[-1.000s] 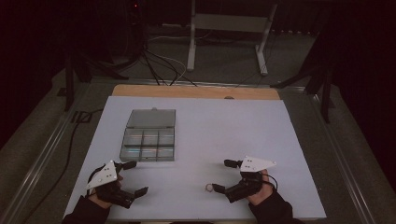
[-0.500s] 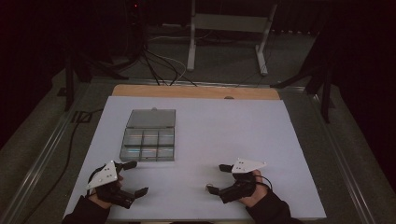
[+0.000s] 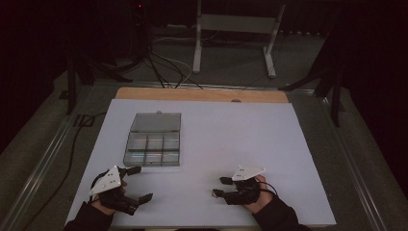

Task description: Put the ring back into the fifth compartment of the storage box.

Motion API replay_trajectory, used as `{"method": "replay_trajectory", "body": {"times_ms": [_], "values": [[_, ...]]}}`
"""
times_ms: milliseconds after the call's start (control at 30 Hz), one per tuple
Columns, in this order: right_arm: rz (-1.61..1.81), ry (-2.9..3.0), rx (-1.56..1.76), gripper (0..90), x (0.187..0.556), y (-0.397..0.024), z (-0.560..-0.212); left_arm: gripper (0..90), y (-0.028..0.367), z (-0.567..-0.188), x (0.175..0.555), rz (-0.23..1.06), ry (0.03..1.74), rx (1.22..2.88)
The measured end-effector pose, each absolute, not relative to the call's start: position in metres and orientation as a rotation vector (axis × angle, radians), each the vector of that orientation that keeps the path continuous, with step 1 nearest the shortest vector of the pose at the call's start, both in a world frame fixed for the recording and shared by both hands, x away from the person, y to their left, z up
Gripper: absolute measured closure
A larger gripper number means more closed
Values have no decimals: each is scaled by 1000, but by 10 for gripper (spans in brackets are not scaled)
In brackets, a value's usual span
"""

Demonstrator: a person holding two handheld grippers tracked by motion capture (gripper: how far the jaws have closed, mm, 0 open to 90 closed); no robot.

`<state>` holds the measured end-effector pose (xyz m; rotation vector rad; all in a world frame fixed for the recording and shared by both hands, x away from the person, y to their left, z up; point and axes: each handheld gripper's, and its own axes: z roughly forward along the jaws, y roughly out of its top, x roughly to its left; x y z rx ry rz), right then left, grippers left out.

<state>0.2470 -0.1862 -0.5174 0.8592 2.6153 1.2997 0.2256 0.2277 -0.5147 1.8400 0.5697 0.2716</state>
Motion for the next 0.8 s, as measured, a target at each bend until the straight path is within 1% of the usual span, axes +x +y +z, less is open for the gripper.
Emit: {"method": "replay_trajectory", "body": {"times_ms": [200, 300, 333, 467, 700, 800], "values": [[1248, 2630, 868, 571, 249, -182, -520, 7, 228, -515, 226, 271, 568, 1840], [1213, 2638, 871, 590, 249, -179, -522, 7, 228, -515, 226, 272, 568, 1840], [1187, 2637, 881, 614, 250, -178, -522, 7, 228, -515, 226, 270, 568, 1840], [1135, 2659, 886, 663, 250, -175, -525, 7, 227, -515, 226, 269, 568, 1841], [1092, 2657, 828, 715, 249, -170, -526, 7, 227, -515, 225, 270, 566, 1844], [1071, 2658, 821, 771, 249, -169, -526, 7, 227, -515, 225, 269, 565, 1845]]}}
